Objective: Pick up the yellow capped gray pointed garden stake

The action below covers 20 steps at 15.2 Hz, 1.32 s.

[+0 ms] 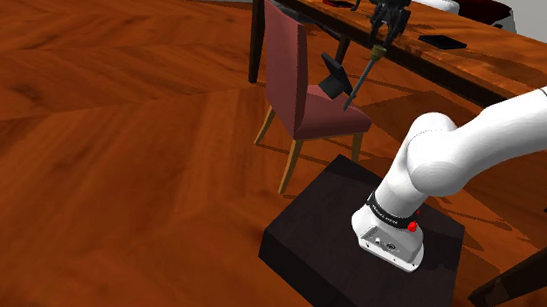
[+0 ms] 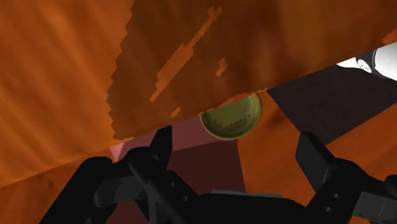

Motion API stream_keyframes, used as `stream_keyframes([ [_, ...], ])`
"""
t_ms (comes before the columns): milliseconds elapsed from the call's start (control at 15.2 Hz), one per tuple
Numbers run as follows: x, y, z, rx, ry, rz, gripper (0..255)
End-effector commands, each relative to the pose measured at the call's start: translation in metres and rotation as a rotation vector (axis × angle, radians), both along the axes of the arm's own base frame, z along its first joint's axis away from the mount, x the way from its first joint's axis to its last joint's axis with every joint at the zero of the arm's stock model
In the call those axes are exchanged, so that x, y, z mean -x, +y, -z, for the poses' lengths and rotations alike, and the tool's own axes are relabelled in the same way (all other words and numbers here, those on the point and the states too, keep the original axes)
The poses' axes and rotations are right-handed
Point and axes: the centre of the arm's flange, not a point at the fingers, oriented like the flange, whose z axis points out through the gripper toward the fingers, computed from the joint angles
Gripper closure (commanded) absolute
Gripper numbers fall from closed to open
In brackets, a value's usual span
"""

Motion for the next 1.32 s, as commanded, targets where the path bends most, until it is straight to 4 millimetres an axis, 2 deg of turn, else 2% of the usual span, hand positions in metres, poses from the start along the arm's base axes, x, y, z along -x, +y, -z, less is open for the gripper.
stream_keyframes([
  [0,0.000,-0.001,0.011,0.000,-0.002,-0.006,0],
  [198,0.000,-0.001,0.027,0.000,-0.002,-0.006,0],
  [330,0.000,-0.001,0.030,0.000,-0.002,-0.006,0],
  [396,0.001,-0.002,0.029,0.000,-0.002,-0.006,255],
  [660,-0.003,-0.002,0.030,-0.001,-0.001,-0.006,255],
  [792,0.004,-0.003,0.032,0.000,-0.001,-0.006,255],
  [924,0.000,-0.007,0.027,-0.001,-0.001,-0.005,255],
  [990,0.000,-0.001,0.030,0.000,-0.002,-0.006,255],
  [1254,0.000,-0.001,0.008,0.000,-0.002,-0.006,255],
])
